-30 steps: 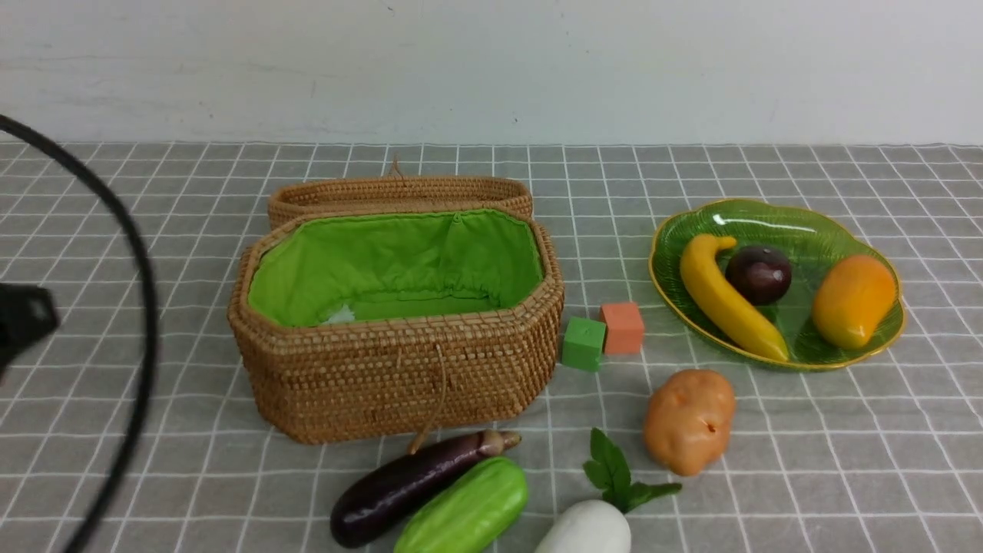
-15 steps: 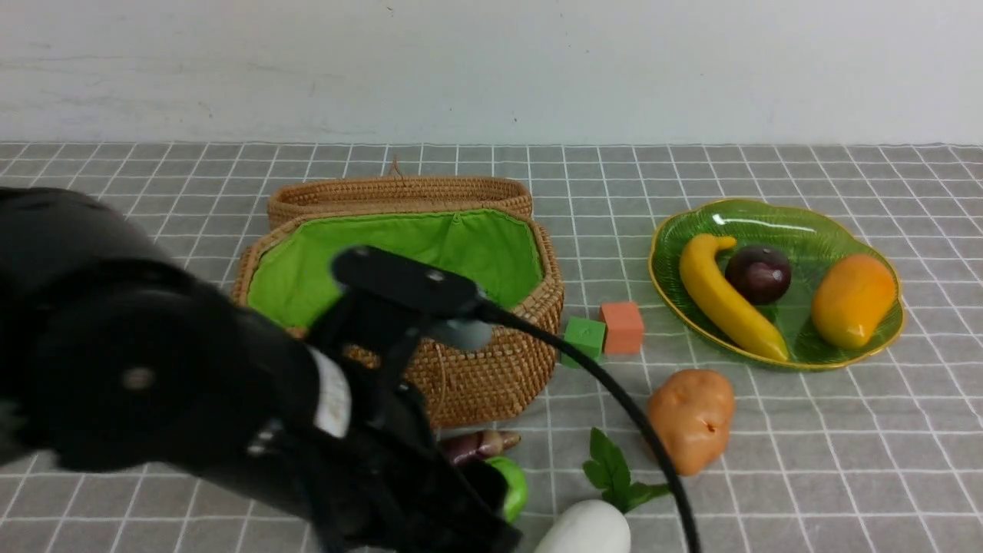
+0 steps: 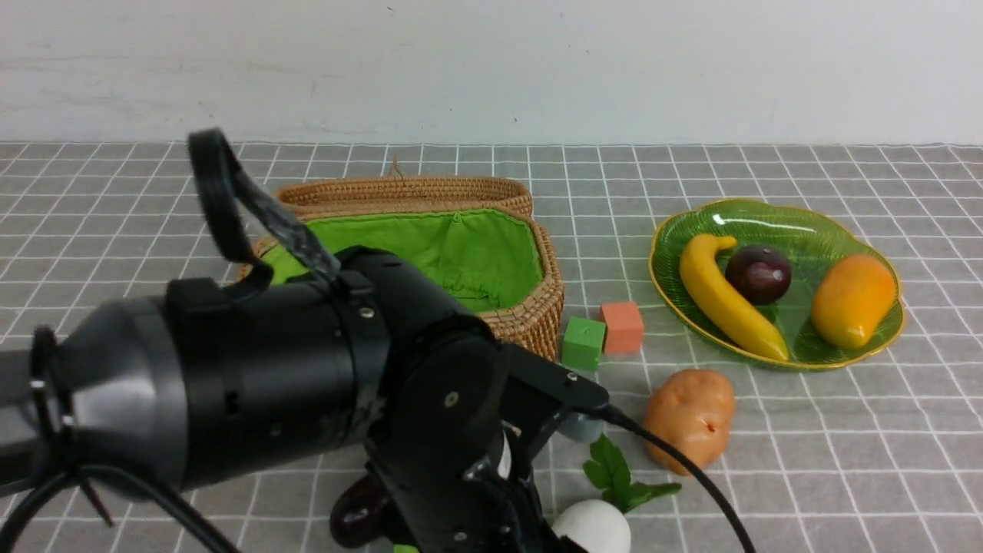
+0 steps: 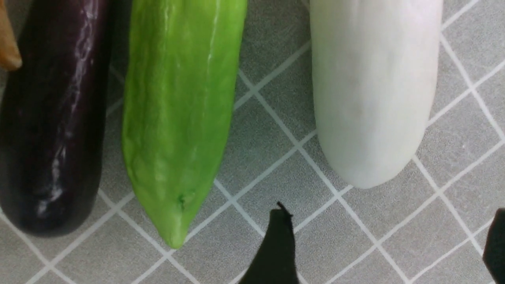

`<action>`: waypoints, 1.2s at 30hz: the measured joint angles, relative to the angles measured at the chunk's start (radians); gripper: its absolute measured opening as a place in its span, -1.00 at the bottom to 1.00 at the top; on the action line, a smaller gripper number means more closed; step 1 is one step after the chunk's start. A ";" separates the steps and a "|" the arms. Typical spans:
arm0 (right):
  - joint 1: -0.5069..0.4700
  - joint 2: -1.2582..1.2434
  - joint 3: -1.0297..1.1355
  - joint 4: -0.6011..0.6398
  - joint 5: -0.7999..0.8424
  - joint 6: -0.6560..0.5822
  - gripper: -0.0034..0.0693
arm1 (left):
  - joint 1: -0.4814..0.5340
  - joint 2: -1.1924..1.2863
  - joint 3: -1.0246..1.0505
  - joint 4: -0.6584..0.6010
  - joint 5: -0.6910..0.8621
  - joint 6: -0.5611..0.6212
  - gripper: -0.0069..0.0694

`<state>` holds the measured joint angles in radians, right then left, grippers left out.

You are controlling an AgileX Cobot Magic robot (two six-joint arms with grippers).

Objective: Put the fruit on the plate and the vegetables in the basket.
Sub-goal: Take a daikon with your left arm and place it on the basket on the left.

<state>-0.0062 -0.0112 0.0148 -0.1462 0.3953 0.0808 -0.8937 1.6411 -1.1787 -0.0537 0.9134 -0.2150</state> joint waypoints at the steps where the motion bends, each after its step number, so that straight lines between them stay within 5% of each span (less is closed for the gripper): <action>1: 0.000 0.000 0.000 0.000 0.000 0.000 -0.59 | 0.000 0.013 -0.017 0.007 0.007 0.000 0.84; 18: 0.000 0.000 0.000 0.000 0.000 0.000 -0.53 | 0.000 0.328 -0.216 0.012 -0.041 -0.063 0.70; 23: 0.000 0.000 0.000 0.000 0.000 0.000 -0.52 | 0.000 0.337 -0.217 0.011 -0.053 -0.061 0.48; 36: 0.000 0.000 0.000 0.000 -0.001 0.000 -0.48 | 0.000 0.202 -0.217 0.015 0.041 -0.017 0.48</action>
<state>-0.0062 -0.0112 0.0148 -0.1462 0.3943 0.0808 -0.8937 1.8434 -1.3956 -0.0383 0.9543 -0.2322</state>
